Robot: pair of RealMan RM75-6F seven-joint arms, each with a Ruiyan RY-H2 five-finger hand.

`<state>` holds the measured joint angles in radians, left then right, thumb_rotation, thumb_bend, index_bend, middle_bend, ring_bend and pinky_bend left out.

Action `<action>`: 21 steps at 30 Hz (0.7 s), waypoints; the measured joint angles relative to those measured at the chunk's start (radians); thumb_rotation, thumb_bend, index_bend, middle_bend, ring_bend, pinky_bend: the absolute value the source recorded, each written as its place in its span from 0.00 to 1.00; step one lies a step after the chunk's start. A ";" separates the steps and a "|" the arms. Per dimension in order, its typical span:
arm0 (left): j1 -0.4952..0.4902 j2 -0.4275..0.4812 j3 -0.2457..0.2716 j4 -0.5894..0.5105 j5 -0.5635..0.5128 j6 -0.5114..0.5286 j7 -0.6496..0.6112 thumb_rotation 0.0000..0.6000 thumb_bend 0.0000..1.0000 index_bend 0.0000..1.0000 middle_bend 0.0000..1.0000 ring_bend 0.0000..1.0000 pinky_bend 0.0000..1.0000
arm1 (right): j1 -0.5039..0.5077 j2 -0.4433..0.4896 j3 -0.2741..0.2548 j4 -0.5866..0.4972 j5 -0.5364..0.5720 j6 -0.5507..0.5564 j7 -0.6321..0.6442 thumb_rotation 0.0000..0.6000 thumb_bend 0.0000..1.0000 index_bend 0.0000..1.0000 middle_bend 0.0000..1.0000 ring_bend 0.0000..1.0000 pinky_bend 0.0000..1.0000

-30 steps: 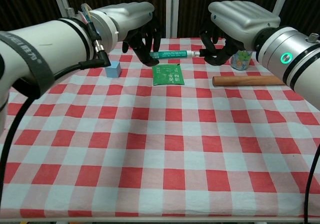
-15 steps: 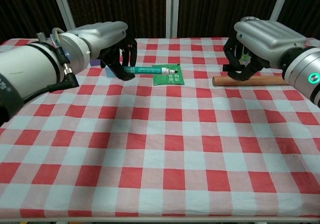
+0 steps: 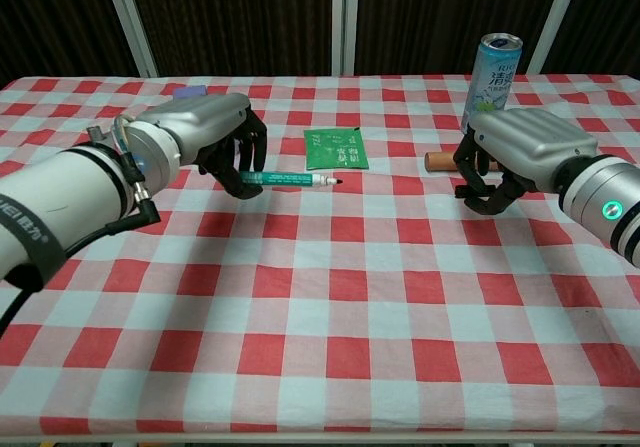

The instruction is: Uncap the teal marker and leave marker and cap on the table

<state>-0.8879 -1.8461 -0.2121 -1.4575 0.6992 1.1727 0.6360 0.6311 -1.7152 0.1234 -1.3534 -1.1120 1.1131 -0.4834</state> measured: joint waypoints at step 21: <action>0.042 -0.006 -0.011 0.039 0.023 -0.044 -0.004 1.00 0.31 0.51 0.49 0.45 0.56 | -0.018 0.098 0.027 -0.103 0.034 -0.026 -0.003 1.00 0.00 0.28 0.25 0.02 0.06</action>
<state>-0.8455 -1.8518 -0.2236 -1.4180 0.7218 1.1283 0.6318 0.6133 -1.6171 0.1507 -1.4562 -1.0780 1.0876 -0.4861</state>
